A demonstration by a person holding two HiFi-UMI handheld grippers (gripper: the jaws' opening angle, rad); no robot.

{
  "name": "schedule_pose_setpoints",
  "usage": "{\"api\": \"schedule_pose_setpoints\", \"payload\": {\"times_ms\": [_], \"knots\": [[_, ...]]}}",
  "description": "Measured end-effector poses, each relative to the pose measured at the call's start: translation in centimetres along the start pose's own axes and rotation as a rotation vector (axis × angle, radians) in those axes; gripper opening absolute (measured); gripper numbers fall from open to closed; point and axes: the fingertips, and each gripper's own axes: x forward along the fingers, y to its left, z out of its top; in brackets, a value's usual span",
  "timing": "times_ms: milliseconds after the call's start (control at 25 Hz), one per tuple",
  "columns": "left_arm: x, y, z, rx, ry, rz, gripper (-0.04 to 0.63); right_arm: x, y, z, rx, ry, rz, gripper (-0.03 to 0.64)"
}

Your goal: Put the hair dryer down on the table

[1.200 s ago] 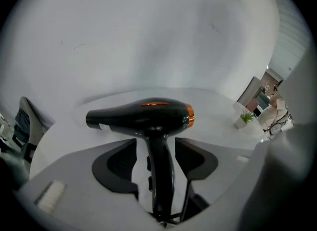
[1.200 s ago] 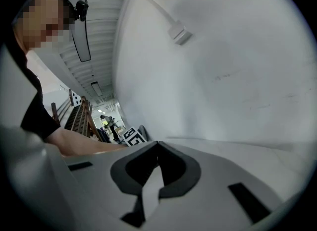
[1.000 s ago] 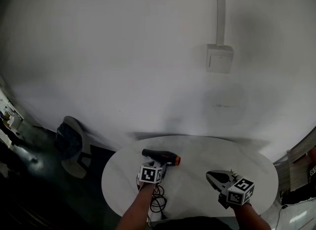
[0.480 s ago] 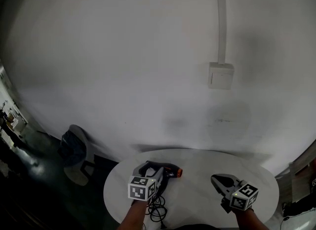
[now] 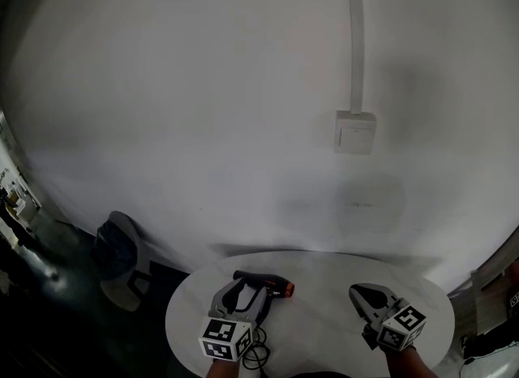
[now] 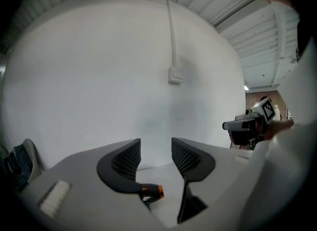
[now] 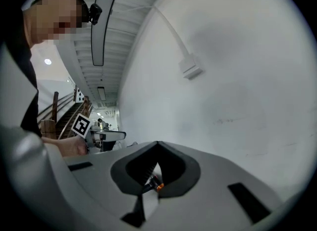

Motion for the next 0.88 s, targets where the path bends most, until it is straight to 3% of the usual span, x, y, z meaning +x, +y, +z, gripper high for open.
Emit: {"api": "schedule_pose_setpoints", "payload": {"times_ms": [160, 360, 880], "knots": [[-1.2, -0.4, 0.3, -0.024, -0.045, 0.003, 0.165, 0.2, 0.6, 0.1, -0.035, -0.006, 0.005, 0.012], [-1.7, 0.3, -0.2, -0.043, -0.045, 0.025, 0.135, 0.4, 1.5, -0.4, -0.123, 0.037, 0.013, 0.012], [-1.2, 1.2, 0.0, -0.061, -0.065, 0.043, 0.074, 0.6, 1.7, -0.5, -0.145, 0.039, 0.004, 0.012]]}}
